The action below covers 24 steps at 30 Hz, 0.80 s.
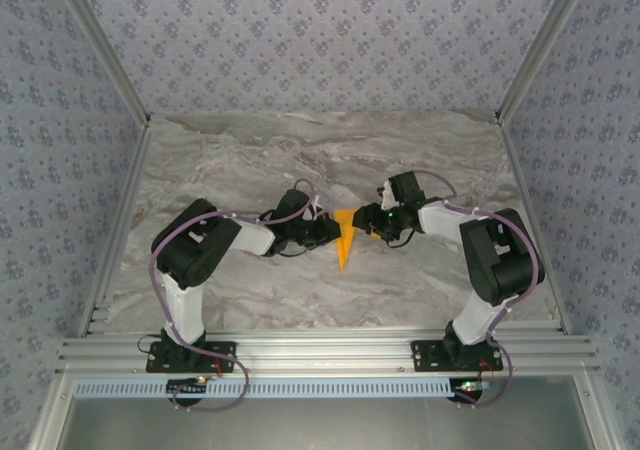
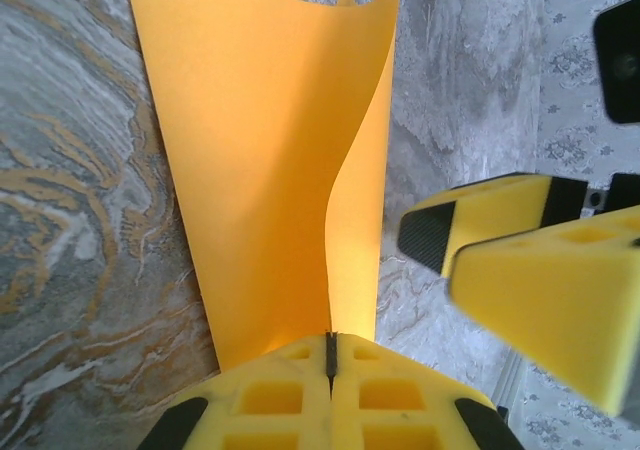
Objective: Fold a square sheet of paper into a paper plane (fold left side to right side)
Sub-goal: Fold the wing for the fifth time at the center of the table.
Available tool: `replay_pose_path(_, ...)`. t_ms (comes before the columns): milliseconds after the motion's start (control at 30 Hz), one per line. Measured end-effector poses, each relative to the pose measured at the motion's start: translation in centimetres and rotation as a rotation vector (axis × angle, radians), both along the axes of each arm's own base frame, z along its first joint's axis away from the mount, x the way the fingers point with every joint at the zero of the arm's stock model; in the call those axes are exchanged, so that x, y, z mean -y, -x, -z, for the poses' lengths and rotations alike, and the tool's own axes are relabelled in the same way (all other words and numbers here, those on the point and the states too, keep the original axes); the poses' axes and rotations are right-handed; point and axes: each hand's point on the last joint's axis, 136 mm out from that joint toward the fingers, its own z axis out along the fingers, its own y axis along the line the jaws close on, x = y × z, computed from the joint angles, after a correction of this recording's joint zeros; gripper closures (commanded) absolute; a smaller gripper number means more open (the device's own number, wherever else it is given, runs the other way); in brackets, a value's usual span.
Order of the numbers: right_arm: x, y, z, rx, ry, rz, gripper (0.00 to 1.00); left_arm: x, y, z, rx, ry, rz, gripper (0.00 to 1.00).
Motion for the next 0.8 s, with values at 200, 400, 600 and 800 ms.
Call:
replay_pose_path(200, -0.2, -0.3, -0.4, 0.013, -0.015, 0.0, 0.34, -0.1, -0.1, 0.0, 0.013, -0.003, 0.004, 1.0)
replay_pose_path(400, -1.0, -1.3, -1.0, 0.032, -0.032, -0.013, 0.32, -0.3, -0.2, 0.2, 0.017, -0.011, -0.003, 1.0)
replay_pose_path(600, -2.0, -2.0, -1.0, 0.036, -0.037, -0.031, 0.32, -0.4, -0.5, 0.2, 0.019, -0.013, -0.01, 1.0)
replay_pose_path(800, -2.5, -2.5, -0.4, 0.025, -0.033, -0.038, 0.32, -0.4, -0.5, 0.2, 0.019, -0.013, -0.011, 1.0)
